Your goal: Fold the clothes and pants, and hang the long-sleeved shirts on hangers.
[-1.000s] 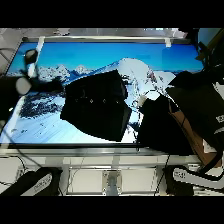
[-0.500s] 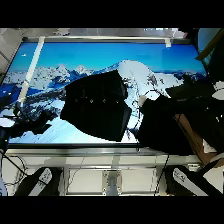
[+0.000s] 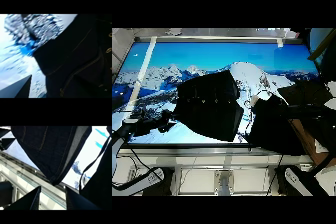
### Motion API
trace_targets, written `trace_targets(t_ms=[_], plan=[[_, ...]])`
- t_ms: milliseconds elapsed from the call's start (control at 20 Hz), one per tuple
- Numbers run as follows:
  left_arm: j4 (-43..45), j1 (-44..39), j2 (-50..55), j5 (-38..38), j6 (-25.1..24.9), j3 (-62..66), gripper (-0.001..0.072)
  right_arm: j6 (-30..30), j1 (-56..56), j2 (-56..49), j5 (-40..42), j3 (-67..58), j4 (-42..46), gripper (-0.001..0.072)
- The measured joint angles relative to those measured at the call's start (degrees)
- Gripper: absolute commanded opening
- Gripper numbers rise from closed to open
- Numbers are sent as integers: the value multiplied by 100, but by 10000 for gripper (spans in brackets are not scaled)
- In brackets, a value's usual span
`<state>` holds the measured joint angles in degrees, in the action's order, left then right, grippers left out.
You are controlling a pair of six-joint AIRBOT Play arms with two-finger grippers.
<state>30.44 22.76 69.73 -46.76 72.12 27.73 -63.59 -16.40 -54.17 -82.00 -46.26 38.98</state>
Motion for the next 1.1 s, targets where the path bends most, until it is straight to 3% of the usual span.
trace_targets(t_ms=[50,150,200,600,650,700,1100], plan=[[-225,-59,52,122,-168,-2,491,2,0,13,57,7,-7,336],[-564,-205,118,431,-446,-7,140,2,0,28,107,15,-13,334],[-791,-282,131,542,-555,-2,27,2,0,31,129,15,-13,333],[-1056,-468,-179,466,-1263,39,28,-376,501,46,179,420,157,352],[-942,-470,-280,372,-1300,42,28,-470,717,42,317,643,157,437],[-798,-474,-387,280,-1320,44,28,-577,973,28,518,901,157,471],[337,-481,-774,-380,-1226,44,28,-1110,2865,-654,2221,2247,-527,471]])
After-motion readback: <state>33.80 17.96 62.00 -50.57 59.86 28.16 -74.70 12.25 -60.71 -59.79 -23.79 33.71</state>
